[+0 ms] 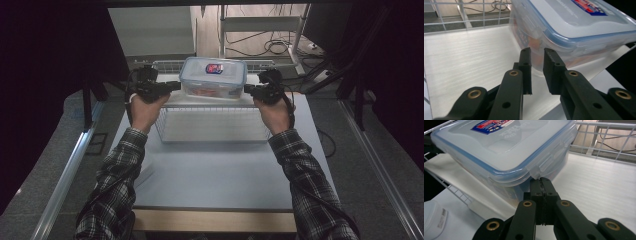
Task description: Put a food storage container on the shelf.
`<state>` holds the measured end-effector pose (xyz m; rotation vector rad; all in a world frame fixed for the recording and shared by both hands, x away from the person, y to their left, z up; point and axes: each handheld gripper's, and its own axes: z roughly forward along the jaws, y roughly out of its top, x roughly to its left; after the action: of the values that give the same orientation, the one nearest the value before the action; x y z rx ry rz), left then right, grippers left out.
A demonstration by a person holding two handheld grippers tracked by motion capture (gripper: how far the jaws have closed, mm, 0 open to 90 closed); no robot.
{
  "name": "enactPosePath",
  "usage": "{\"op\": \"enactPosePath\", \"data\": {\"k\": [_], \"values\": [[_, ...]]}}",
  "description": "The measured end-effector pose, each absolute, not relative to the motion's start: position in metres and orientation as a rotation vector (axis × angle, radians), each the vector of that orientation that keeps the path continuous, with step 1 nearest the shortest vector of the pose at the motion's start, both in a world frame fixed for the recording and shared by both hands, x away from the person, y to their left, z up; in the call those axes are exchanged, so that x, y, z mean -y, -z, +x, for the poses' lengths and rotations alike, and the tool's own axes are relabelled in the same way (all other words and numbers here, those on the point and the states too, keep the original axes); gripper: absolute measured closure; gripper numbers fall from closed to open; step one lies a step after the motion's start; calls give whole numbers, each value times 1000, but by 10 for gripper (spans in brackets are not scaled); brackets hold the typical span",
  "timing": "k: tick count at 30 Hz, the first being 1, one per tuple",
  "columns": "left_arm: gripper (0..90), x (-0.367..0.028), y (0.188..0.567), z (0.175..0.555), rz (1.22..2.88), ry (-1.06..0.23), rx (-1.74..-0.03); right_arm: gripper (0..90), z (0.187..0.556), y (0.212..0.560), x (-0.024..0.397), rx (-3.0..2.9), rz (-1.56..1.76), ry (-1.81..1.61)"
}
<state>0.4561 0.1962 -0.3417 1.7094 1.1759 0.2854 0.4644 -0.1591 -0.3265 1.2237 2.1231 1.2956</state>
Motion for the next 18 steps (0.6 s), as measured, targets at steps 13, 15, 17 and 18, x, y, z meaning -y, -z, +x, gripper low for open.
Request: {"op": "enactPosePath", "data": {"k": [13, 15, 17, 18], "values": [[688, -200, 346, 444, 1715, -292, -1150, 834, 470, 326, 164, -2115, 1215, -1328], [651, -201, 347, 436, 1725, -304, -1135, 796, 464, 326, 166, -2123, 1185, -1340], [619, -201, 349, 427, 1727, -307, -1114, 745, 458, 327, 168, -2147, 1160, -1355], [599, -201, 350, 424, 1730, -308, -1107, 721, 454, 328, 169, -2157, 1143, -1345]]}}
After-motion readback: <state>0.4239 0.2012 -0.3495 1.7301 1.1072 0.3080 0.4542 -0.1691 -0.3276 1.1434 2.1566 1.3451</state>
